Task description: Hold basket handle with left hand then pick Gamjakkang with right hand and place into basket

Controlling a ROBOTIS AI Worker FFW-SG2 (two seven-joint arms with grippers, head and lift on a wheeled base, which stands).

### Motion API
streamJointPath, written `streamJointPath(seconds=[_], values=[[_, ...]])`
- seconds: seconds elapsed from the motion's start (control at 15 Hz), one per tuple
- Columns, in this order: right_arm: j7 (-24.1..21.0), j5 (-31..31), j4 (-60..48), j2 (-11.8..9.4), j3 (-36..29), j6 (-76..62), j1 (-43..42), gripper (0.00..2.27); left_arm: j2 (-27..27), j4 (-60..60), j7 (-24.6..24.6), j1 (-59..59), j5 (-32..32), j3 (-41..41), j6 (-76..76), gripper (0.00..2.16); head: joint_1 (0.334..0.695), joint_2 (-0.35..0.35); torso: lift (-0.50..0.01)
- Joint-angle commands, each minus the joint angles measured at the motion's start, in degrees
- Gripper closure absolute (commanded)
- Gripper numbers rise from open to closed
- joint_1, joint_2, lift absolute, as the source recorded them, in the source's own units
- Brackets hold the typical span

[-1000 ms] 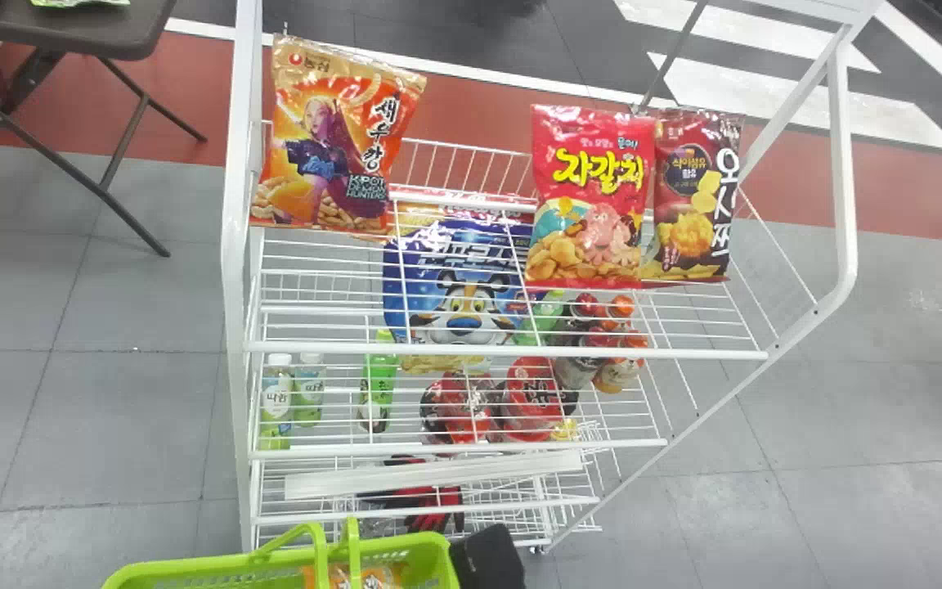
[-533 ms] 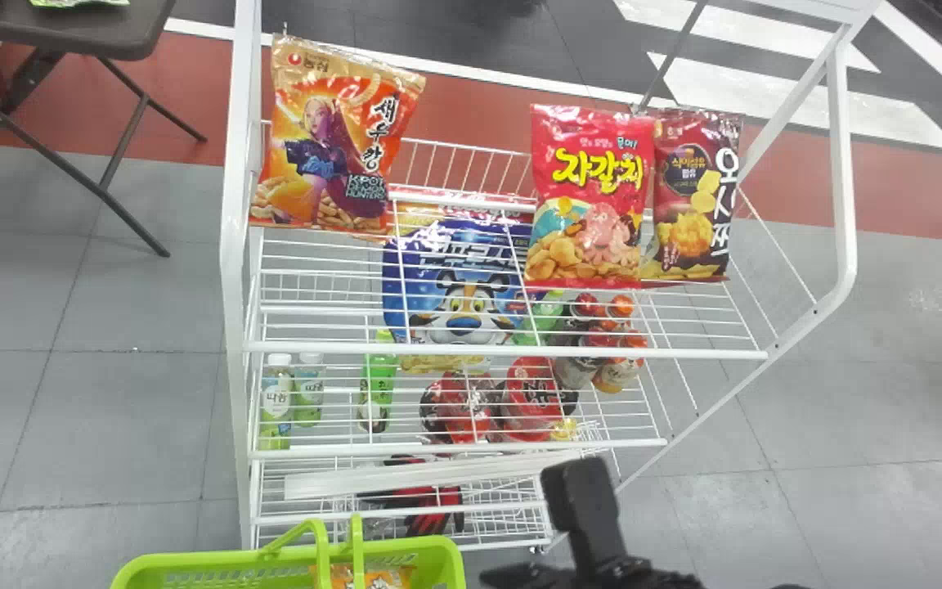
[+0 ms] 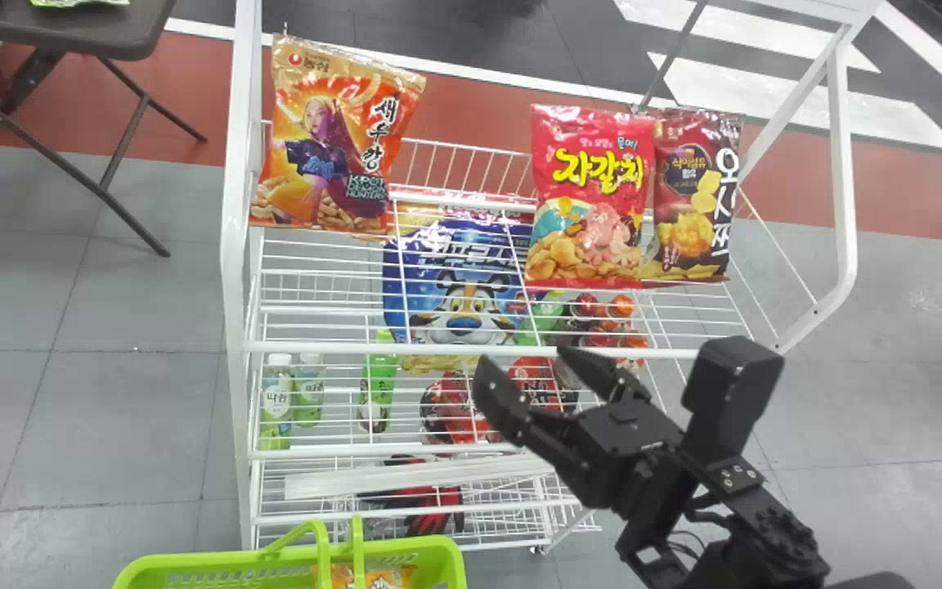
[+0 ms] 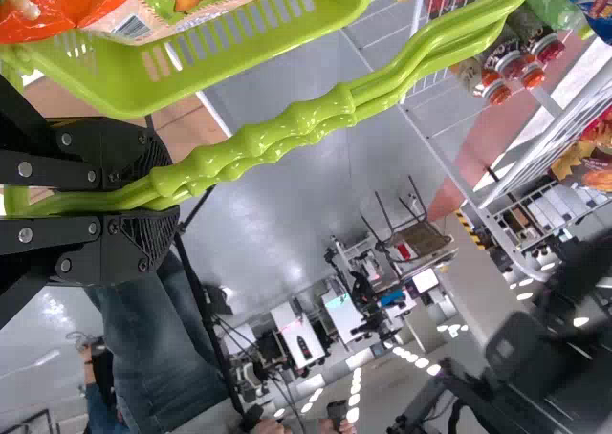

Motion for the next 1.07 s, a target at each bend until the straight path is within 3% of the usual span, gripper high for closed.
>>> streamJointPath(seconds=[0.0, 0.27, 1.0], values=[[0.20, 0.68, 5.32, 0.99, 1.25, -18.11, 0.96, 0.12, -0.04, 0.28, 0.02, -0.09, 0.00, -0.18, -0.34, 2.14, 0.695, -0.350, -0.019], [0.03, 2.09, 8.66, 0.99, 1.78, -27.08, 1.84, 0.12, -0.04, 0.46, -0.07, -0.09, 0.00, -0.18, -0.51, 2.14, 0.695, -0.350, -0.019], [-1.47, 2.09, 7.60, 1.60, 1.34, -25.50, 2.54, 0.13, 0.31, 0.19, -0.33, -0.18, 0.17, -0.27, -0.51, 2.14, 0.695, -0.350, -0.019]])
